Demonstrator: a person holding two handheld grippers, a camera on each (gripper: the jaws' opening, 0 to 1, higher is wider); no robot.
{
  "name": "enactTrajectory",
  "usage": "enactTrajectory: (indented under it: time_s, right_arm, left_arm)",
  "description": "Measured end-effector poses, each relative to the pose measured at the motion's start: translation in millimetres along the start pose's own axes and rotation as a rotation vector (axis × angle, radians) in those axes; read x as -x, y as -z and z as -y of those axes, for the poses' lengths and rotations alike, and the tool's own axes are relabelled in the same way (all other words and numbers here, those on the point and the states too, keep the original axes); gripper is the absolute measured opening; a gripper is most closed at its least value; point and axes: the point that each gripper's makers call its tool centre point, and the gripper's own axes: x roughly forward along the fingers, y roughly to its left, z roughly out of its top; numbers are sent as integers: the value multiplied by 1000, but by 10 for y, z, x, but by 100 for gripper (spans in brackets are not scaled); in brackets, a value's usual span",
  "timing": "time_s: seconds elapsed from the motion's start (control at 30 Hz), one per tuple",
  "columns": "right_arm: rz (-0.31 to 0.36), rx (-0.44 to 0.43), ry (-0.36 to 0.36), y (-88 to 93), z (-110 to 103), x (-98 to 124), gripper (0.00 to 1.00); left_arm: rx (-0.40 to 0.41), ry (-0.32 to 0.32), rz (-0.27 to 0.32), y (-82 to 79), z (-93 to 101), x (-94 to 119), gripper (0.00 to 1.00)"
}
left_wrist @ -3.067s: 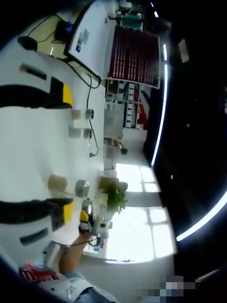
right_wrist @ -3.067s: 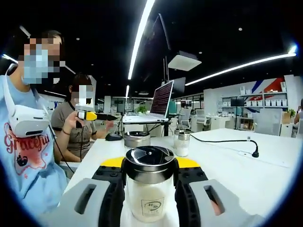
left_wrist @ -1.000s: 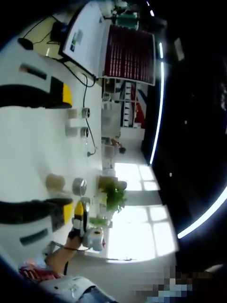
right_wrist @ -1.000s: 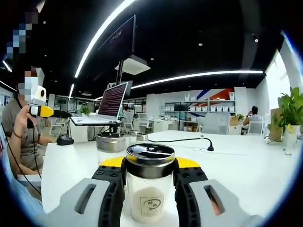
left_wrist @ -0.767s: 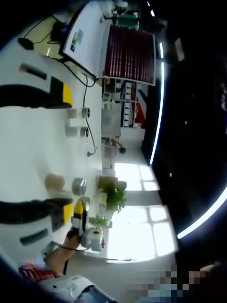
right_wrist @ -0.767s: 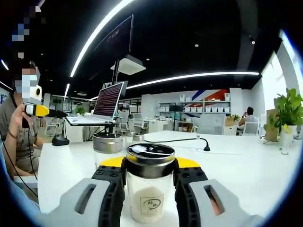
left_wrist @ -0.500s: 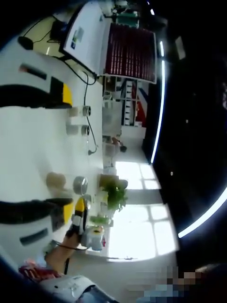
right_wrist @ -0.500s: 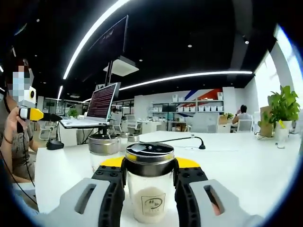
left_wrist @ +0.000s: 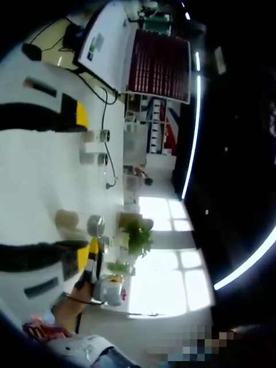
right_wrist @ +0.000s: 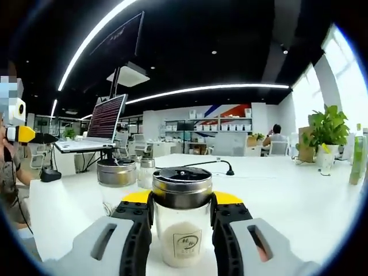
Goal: Rotate the seasoning bottle until the label or dispensing opening points toward the visible target arrow and the bottle remains upright within the marked orientation range
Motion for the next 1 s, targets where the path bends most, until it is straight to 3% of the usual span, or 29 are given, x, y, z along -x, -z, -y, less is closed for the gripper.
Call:
enactTrajectory:
  time_s: [0.23,0.47,0.5,0.57,0.6,0.7,0.87,1.0]
  right_arm:
    - [-21,60,2,10,-12,0,39]
    - [39,115,-3,-123,-14,111,40]
    - [46,121,4,-143,-1,107,43]
    - [49,140,6,-169,-8,102,65]
    - [60,127,2,-195,-16,105,70]
    - [119,64,-29,-294,-48,154,54]
    - [125,97,-43,-367,10,231,64]
    - [185,-97,-179,-518,-31,293,66]
  left_arm:
    - [-9,-10,-27,75,-4,-46,81]
    - [8,20,-9,29,43,7,81]
    - [14,23,-6,21,35,6,81]
    - [16,17,-3,14,14,1,81]
    - [14,10,-4,18,-1,-1,81]
    - [14,14,-21,63,6,2,81]
    - [8,17,0,-7,31,37,81]
    - [4,21,-7,14,62,20,81]
